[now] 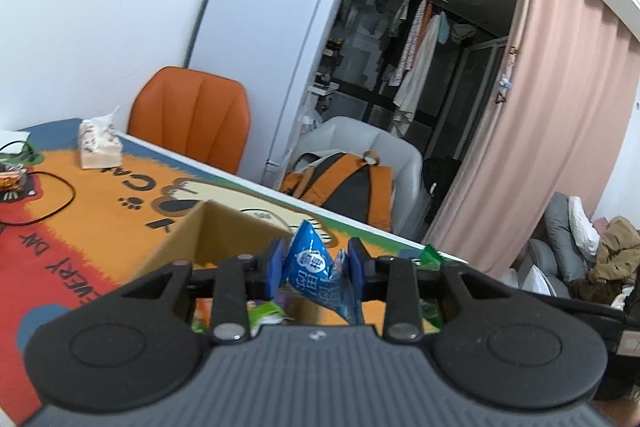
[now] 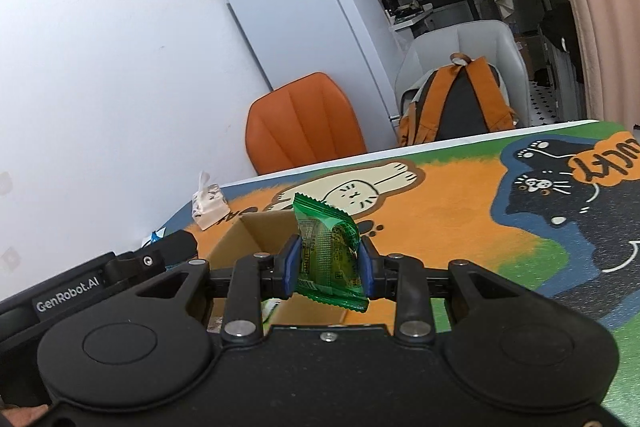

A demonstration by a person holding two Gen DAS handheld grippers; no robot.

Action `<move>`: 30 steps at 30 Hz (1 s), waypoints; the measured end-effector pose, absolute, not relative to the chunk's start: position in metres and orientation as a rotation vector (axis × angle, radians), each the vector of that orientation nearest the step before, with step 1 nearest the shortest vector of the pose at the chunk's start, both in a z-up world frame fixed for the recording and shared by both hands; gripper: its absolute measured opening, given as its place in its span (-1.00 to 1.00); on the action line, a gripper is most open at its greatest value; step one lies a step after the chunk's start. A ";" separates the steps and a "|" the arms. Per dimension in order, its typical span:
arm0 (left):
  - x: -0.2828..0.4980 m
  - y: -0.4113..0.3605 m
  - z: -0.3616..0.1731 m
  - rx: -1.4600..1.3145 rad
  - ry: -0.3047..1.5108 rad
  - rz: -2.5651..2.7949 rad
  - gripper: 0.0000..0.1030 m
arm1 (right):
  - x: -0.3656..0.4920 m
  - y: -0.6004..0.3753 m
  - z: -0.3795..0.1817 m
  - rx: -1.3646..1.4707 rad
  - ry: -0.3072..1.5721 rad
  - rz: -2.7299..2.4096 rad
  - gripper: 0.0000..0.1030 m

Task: Organize snacks
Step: 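Carry both candies over the cardboard box and open both tools to drop them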

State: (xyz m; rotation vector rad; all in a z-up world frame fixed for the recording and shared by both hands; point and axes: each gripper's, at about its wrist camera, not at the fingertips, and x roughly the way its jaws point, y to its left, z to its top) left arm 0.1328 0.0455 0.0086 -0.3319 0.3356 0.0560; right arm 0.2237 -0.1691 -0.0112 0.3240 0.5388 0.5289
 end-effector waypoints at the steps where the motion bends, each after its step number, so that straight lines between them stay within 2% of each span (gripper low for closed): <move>1: 0.132 0.049 0.007 -0.336 0.338 0.061 -0.36 | 0.223 -0.165 -0.011 0.320 0.539 0.531 -0.40; 14: 0.149 0.102 -0.006 -0.356 0.372 0.117 -0.36 | 0.232 -0.124 -0.008 0.276 0.545 0.571 -0.39; 26: 0.188 0.119 -0.012 -0.365 0.391 0.141 -0.32 | 0.253 -0.098 -0.013 0.250 0.568 0.594 -0.39; 30: 0.191 0.117 -0.012 -0.316 0.382 0.170 0.08 | 0.260 -0.091 -0.015 0.245 0.578 0.599 -0.39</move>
